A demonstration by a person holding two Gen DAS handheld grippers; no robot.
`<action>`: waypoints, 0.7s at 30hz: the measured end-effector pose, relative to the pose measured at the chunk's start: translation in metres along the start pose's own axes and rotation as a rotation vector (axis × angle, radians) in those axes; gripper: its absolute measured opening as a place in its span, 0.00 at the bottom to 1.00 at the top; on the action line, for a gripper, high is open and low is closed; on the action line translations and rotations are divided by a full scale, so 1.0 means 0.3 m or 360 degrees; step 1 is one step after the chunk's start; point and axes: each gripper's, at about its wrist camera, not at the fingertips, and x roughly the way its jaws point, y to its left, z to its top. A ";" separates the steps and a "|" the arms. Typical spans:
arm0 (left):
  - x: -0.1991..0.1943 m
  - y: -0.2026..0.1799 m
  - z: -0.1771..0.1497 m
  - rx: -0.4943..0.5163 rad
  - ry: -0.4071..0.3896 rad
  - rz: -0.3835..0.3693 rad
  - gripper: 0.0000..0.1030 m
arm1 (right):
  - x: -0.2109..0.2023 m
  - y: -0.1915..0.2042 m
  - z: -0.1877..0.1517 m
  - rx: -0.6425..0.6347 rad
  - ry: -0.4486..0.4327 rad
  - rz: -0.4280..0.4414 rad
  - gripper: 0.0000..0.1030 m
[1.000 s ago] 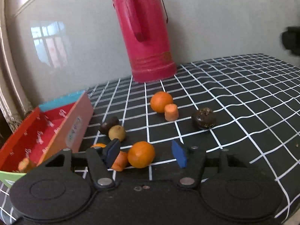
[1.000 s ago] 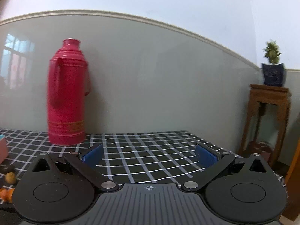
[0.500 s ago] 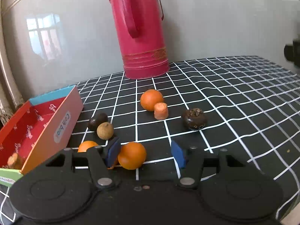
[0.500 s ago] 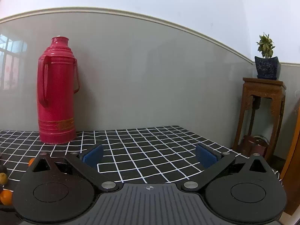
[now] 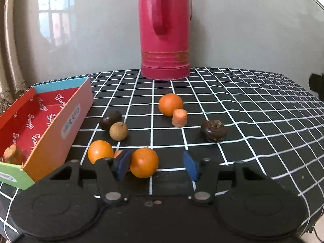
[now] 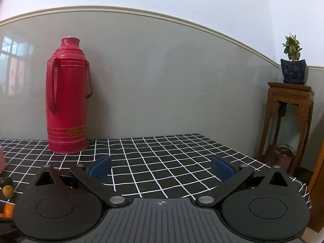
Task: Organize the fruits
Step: 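Move the left tool to the orange and close its fingers on it, then carry the orange with the left tool into the red box and release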
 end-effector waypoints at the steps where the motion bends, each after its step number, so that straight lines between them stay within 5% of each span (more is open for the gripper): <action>1: -0.004 0.004 0.001 -0.0013 -0.0004 0.0000 0.36 | 0.000 0.000 -0.001 0.0000 0.0002 0.0003 1.00; 9: 0.027 -0.014 -0.010 0.0077 0.0020 0.0114 0.35 | 0.012 -0.018 0.001 0.0040 0.0026 0.0014 1.00; 13: 0.020 0.021 -0.011 -0.0005 0.0043 0.0134 0.19 | 0.005 -0.021 0.002 0.0046 0.0014 0.0020 1.00; 21: 0.008 0.000 -0.025 0.0064 -0.0003 0.0152 0.18 | 0.001 -0.024 0.004 0.0064 0.0005 0.0017 1.00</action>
